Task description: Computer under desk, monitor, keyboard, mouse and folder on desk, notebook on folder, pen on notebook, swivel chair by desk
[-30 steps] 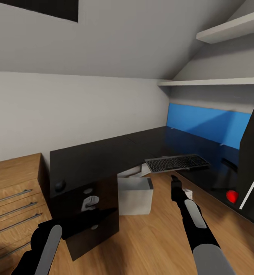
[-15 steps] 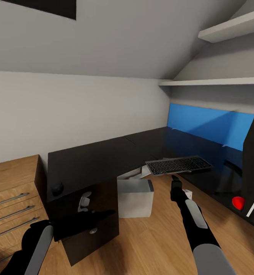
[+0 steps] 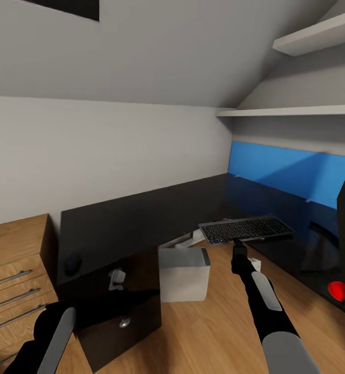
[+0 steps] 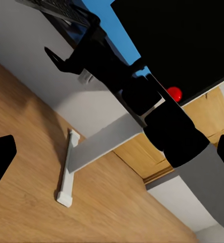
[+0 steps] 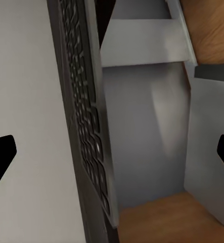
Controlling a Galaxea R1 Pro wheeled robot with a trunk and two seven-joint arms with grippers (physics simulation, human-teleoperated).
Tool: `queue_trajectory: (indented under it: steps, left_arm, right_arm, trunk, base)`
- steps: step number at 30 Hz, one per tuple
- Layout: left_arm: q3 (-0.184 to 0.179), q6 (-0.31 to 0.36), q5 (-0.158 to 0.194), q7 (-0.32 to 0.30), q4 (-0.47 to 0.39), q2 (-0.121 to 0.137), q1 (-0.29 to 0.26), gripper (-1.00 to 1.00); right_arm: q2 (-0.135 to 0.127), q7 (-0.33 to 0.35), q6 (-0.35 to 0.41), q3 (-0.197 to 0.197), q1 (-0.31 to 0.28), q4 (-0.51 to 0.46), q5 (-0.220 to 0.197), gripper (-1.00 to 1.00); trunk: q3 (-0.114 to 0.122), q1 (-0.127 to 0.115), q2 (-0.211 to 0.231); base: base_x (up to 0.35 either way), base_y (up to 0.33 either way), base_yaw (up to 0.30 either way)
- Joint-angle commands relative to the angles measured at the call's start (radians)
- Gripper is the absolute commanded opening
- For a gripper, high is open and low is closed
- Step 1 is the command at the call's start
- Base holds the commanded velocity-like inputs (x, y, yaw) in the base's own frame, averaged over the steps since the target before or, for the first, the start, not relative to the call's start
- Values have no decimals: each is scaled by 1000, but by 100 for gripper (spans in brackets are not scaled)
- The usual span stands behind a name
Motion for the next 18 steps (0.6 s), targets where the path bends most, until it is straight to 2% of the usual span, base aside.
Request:
queue_trajectory:
  steps: [1,7,12,18]
  left_arm:
    - [0,4,-1,-4,0,0,-1,100]
    - [-2,4,-1,-4,6,-1,-1,100]
    - [-10,4,-1,-4,8,-1,-1,100]
    - [-23,3,-1,-5,9,0,-1,100]
  right_arm:
    - [1,-5,5,-4,-1,-2,-4,100]
    - [0,-5,6,-3,-1,-1,-3,100]
    - [0,-7,6,-3,-1,2,-2,100]
    - [-25,-10,6,-3,-1,23,-6,100]
  trunk:
    - [-1,0,0]
    - [-1,0,0]
    - [-1,0,0]
    - [-1,0,0]
  base:
    - [66,0,0]
    - [45,0,0]
    - [189,0,0]
    - [80,0,0]
